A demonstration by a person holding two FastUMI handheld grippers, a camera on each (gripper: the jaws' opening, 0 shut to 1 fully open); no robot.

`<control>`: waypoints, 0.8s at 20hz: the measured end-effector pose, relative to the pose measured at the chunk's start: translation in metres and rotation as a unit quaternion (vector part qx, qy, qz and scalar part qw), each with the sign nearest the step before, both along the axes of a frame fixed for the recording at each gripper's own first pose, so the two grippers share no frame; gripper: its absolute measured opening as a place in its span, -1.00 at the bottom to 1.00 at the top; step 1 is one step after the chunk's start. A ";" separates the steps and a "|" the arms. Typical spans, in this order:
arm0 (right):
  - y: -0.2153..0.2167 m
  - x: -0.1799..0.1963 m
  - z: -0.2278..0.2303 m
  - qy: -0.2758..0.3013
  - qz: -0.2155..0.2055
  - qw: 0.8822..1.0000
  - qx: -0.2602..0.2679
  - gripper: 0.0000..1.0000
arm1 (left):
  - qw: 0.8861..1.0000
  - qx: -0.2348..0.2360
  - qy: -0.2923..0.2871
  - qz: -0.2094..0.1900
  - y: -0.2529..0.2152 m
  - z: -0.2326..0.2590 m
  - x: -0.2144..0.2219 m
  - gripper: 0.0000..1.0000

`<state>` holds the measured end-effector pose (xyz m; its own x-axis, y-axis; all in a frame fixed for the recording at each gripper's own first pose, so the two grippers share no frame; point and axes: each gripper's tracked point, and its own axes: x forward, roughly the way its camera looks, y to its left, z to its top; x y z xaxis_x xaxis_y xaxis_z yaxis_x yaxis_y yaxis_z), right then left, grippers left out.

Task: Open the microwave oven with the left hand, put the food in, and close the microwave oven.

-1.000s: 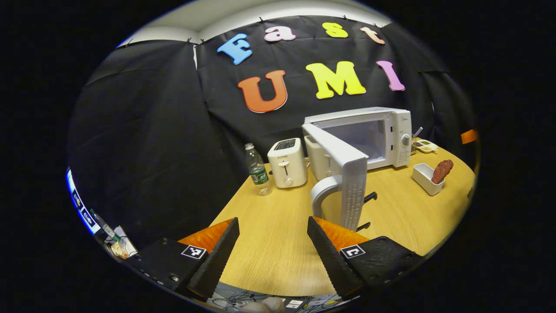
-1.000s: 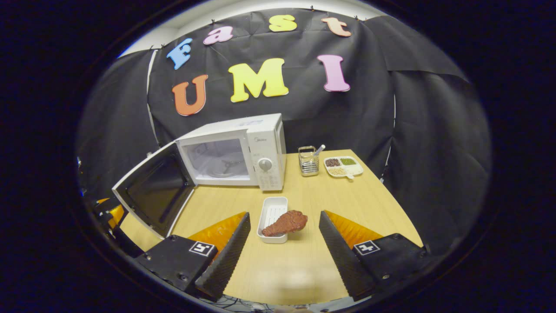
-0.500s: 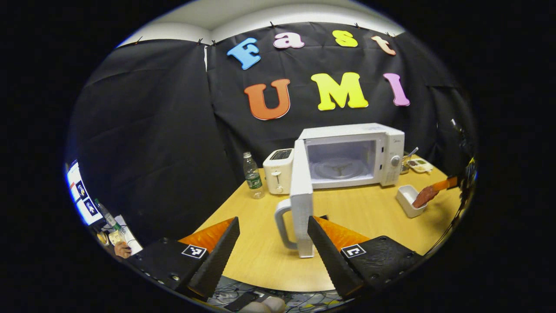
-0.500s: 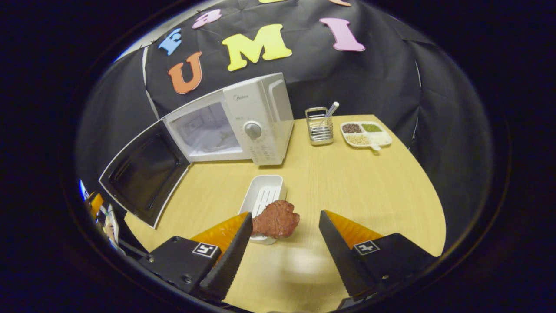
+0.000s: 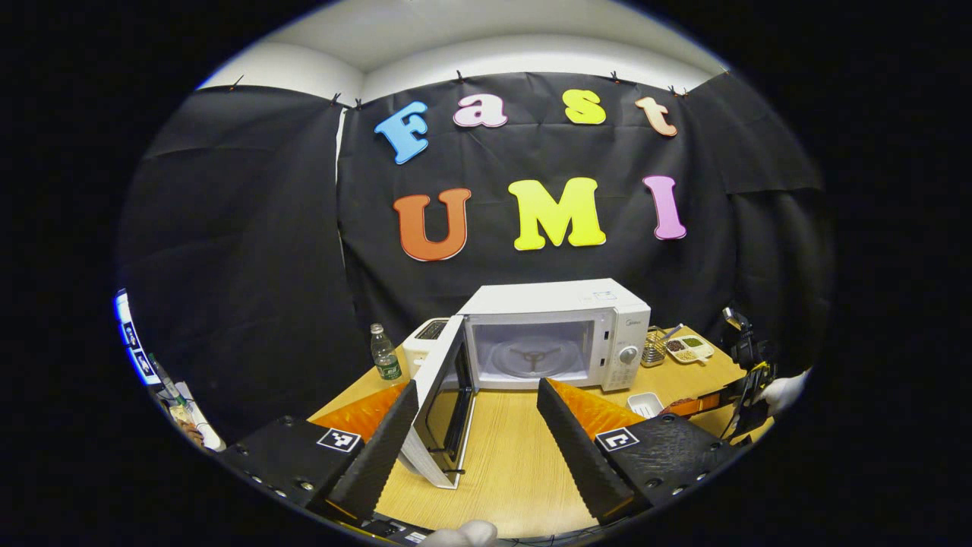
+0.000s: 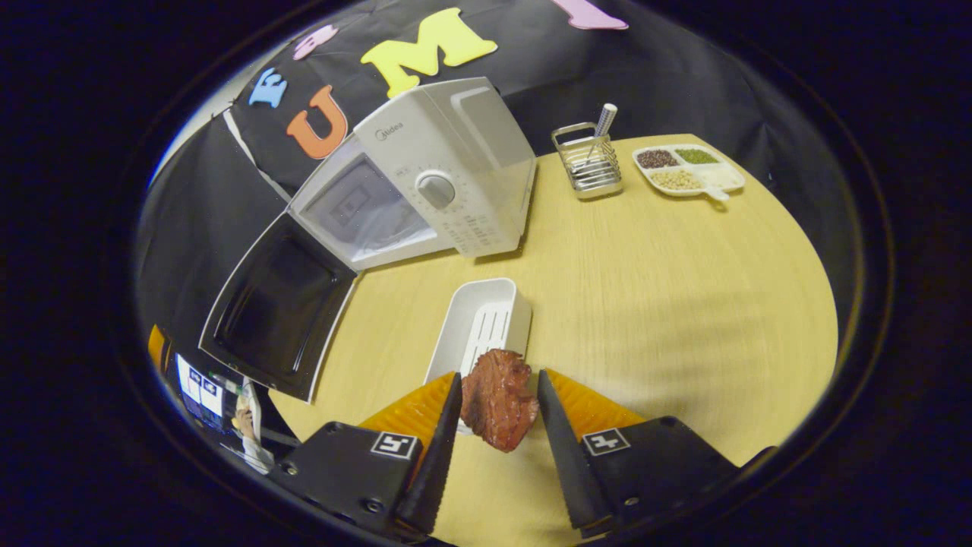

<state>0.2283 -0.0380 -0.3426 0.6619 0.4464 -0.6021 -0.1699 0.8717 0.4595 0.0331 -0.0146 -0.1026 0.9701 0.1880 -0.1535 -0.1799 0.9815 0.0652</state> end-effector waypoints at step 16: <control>0.021 -0.010 0.062 -0.036 0.016 0.999 0.000 -0.87 | 1.000 0.018 0.000 -0.012 0.014 0.002 -0.003 0.93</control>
